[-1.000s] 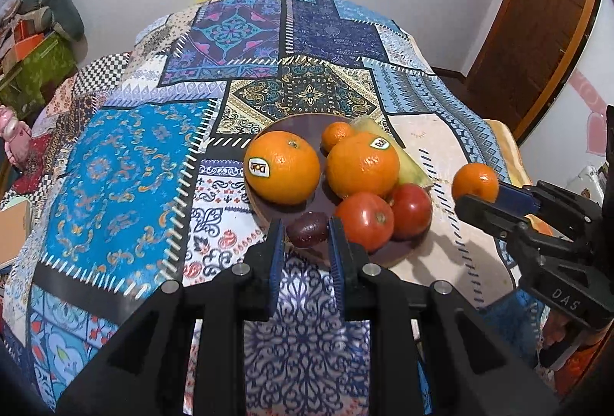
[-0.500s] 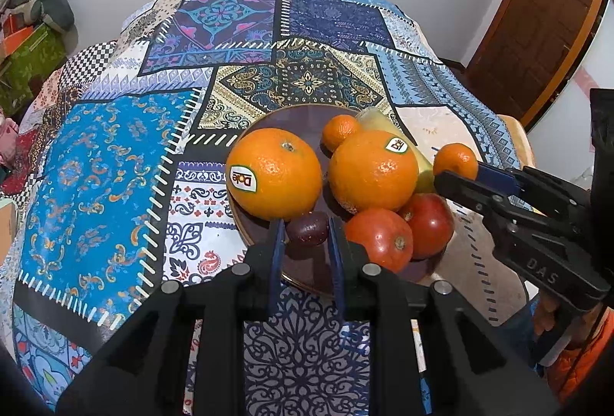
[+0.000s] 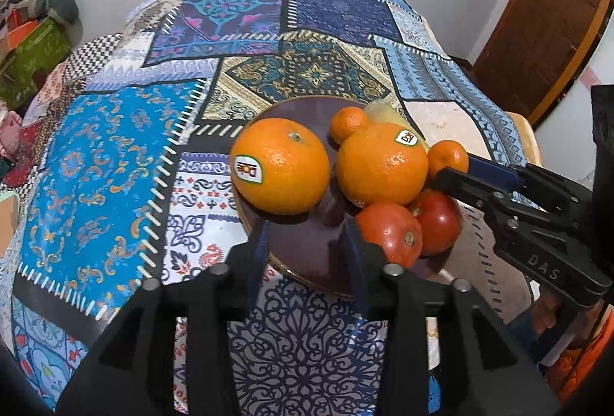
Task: Organize fruits
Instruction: 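Carry the date and mandarin onto the purple plate and open both tools, then grasp a second dark date with the left tool while the right tool grasps a corn cob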
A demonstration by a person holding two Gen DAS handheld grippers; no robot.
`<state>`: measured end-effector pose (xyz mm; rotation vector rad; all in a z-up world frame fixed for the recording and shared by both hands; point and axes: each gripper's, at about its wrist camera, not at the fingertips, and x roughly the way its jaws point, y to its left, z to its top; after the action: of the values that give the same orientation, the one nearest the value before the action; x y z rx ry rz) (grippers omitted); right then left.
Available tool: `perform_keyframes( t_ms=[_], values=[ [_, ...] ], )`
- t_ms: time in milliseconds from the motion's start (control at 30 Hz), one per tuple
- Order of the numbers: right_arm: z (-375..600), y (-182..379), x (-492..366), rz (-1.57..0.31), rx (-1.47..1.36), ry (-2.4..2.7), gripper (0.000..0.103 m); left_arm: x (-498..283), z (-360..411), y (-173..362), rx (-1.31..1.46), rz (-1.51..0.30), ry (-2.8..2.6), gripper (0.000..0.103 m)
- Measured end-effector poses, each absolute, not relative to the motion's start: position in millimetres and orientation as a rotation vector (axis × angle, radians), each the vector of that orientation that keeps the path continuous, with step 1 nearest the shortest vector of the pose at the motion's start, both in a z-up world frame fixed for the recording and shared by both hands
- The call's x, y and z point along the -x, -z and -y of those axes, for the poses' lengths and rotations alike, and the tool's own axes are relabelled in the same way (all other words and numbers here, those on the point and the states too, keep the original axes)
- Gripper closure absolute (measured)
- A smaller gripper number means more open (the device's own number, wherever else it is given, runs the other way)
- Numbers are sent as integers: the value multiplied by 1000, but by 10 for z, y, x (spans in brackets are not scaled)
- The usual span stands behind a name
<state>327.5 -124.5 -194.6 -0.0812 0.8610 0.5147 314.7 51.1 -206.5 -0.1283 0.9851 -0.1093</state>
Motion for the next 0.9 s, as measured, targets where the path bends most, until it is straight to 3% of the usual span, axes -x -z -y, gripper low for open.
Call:
perform_keyframes(
  t_ms=[500, 900],
  values=[
    [1439, 1505, -2774, -781, 68, -525, 64, -2542, -444, 1545, 94, -887, 128, 53],
    [1481, 1549, -2104, -814, 78, -546, 59, -1861, -409, 1491, 91, -899, 150, 52]
  ],
)
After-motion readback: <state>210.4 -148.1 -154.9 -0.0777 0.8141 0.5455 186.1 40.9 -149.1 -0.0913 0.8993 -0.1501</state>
